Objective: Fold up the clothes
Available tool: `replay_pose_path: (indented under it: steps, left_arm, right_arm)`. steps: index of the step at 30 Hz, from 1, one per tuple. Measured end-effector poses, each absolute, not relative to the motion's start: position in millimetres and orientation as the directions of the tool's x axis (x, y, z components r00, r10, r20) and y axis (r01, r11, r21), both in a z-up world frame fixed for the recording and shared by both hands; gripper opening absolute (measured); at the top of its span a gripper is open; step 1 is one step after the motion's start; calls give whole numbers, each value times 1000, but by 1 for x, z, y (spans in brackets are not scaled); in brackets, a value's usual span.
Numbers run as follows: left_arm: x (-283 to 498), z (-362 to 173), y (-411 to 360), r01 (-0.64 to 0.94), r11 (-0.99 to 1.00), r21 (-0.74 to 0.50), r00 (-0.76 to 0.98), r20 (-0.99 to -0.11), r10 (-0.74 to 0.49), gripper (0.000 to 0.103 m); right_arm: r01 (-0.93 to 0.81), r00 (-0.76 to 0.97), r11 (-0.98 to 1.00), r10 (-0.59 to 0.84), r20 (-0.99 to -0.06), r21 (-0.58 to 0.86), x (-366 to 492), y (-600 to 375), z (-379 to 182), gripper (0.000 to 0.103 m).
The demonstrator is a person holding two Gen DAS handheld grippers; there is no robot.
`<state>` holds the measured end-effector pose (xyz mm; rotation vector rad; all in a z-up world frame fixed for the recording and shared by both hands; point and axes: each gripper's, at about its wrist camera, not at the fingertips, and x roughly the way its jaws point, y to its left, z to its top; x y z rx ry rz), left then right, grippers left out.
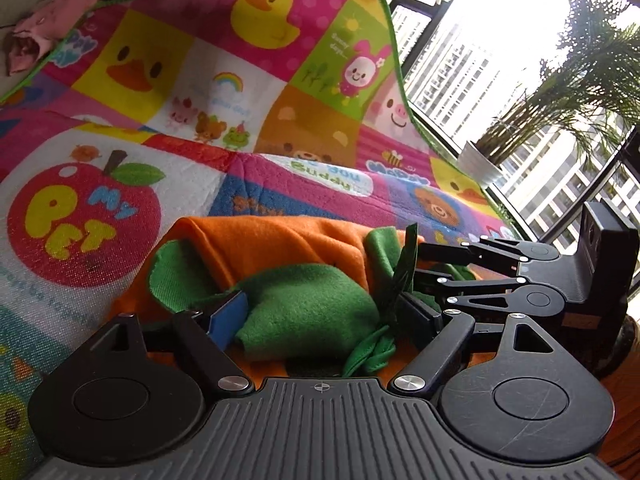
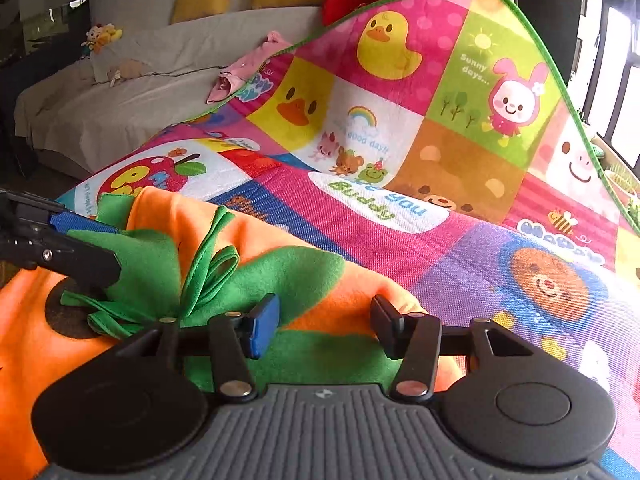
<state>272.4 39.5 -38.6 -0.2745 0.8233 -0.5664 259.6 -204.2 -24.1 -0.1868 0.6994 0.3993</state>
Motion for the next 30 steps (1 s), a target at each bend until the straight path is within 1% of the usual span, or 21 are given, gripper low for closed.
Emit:
replay_pose_path:
  steps: [2,3,4,5,7,9,11,18,24,30]
  left_arm:
    - [270,-28,43,378,800,-466,557,-575,-599,87]
    - [270,-24,42,388,791,-473,564,-557,-610,88]
    - [270,-22,41,397,786,-474,567,-546,-617,88]
    - [271,-22,38,402,783,-474,565,-545,-620,88]
    - [276,-32,31,391,787,-477,541,-573,-616,88]
    - [280,-49,24,366,799,-477,509,-617,-601,88]
    - [282,-62,24,355,806,-473,501,-632,-592,88]
    - [283,-63,29,345,798,-494,501,-621,-602,89]
    - [281,-64,30,350,793,-499,502,-615,-608,90]
    - [281,-60,34,336,793,-507,505,-614,-607,90]
  right_arm:
    - [-433,699,900,307,-646,-41,249,-207,-18,51]
    - [-449,693,893,320,-646,-40,243,-207,-16,53]
    - [-461,685,886,325,-652,-42,239,-207,-17,56]
    - [-467,677,883,319,-663,-52,236,-207,-21,57]
    - [-476,663,876,300,-686,-78,231,-205,-32,59]
    - [-465,664,883,302,-684,-61,230,-207,-36,59]
    - [-461,664,886,304,-683,-55,231,-207,-32,60]
    - [-434,711,899,307,-633,-51,240,-206,-10,61]
    - [-384,671,923,258,-696,-29,265,-201,-38,61]
    - [-389,669,920,254,-698,-38,262,-202,-38,61]
